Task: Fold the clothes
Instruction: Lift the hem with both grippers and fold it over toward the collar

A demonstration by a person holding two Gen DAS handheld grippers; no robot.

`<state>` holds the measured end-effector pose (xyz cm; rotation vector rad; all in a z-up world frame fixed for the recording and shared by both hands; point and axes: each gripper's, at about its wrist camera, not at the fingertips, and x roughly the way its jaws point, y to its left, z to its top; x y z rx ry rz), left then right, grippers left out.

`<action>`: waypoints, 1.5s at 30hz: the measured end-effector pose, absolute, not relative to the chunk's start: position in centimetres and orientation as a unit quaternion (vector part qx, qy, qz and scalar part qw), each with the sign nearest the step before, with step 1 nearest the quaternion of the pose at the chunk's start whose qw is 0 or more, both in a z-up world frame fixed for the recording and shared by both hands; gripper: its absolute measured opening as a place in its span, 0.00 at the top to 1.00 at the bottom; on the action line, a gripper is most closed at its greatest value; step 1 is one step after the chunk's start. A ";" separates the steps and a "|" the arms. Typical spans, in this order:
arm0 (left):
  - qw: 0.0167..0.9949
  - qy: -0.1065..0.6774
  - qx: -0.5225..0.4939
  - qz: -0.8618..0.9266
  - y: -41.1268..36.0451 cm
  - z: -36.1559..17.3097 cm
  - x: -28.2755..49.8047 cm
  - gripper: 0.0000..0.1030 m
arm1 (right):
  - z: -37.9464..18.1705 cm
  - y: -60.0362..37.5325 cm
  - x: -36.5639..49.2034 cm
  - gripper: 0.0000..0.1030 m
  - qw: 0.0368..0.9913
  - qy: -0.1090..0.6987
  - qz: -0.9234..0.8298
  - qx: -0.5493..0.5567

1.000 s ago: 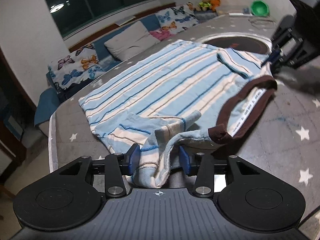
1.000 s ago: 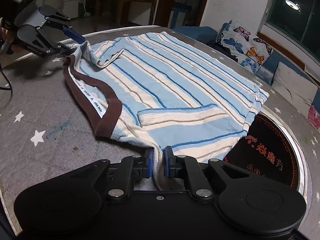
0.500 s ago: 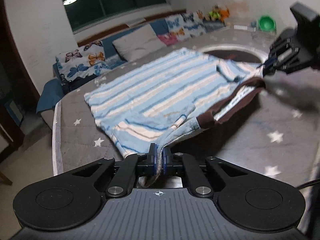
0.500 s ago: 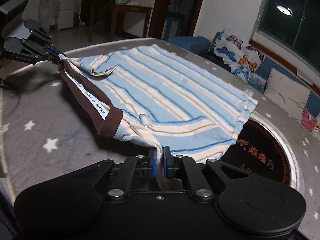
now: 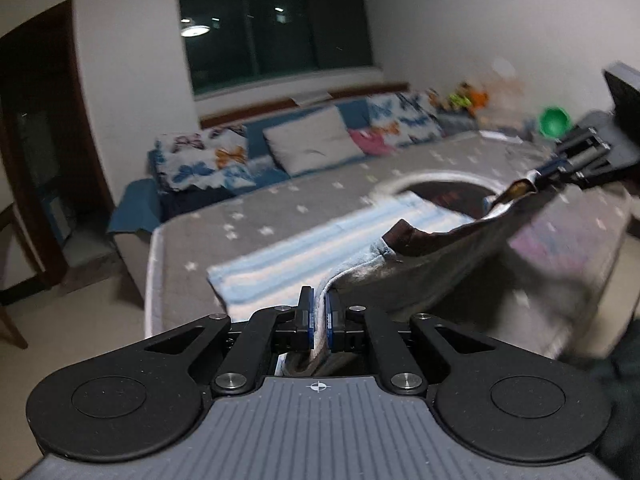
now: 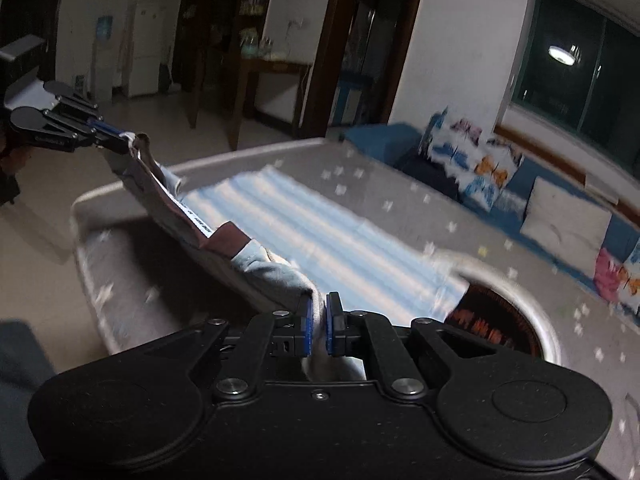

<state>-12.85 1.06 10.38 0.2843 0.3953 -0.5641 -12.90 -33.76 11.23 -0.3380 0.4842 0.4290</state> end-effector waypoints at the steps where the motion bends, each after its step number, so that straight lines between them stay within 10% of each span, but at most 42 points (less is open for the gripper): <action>1: 0.933 0.193 0.137 -0.270 0.8 10.4 -12.0 0.95 | 11.3 -33.8 -11.8 0.93 0.936 0.234 0.208 -0.163; 23: 0.934 0.306 0.064 -0.173 -3.9 3.9 12.7 0.95 | 2.7 -35.9 11.3 0.93 0.932 0.314 0.151 -0.098; 34: 0.938 0.311 0.045 -0.146 -3.7 2.8 14.2 0.77 | 1.7 -37.1 12.1 0.66 0.938 0.327 0.108 -0.048; 45: 0.952 0.270 0.005 -0.143 -2.3 6.0 11.2 0.67 | 3.1 -34.4 10.7 0.66 0.946 0.286 0.136 -0.062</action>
